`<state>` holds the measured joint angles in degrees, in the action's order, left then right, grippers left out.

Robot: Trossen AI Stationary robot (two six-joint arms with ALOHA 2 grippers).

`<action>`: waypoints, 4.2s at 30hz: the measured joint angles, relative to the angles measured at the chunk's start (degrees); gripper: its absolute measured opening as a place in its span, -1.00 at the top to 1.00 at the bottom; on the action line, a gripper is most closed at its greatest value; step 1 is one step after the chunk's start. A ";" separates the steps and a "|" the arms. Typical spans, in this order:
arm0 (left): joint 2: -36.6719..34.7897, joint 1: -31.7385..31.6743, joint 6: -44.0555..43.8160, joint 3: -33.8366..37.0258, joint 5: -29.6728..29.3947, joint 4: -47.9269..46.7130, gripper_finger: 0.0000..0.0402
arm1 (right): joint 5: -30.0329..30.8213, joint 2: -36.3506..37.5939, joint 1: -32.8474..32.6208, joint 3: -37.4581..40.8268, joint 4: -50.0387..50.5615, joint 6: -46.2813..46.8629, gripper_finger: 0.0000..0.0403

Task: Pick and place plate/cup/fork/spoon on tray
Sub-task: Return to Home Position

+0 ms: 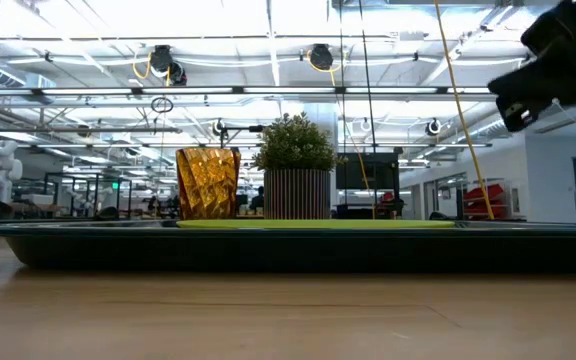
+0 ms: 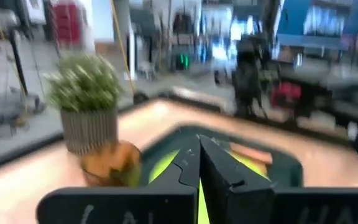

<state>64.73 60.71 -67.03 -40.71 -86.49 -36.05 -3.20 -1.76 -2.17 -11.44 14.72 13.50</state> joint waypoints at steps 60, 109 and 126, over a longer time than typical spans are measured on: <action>-64.64 -50.45 62.99 36.56 76.68 33.39 0.98 | 8.00 1.59 -2.01 2.97 0.45 -2.50 1.00; -58.62 -56.52 59.22 40.13 77.36 39.58 0.95 | -11.85 -0.55 -1.68 10.55 -20.86 -13.31 1.00; -58.62 -56.52 59.24 40.14 77.35 39.64 0.95 | 1.62 -0.55 -1.66 10.57 -26.16 -9.03 1.00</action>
<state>6.11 4.19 -7.79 -0.57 -9.14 3.60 -1.58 -2.31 -3.84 -0.86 -11.43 4.47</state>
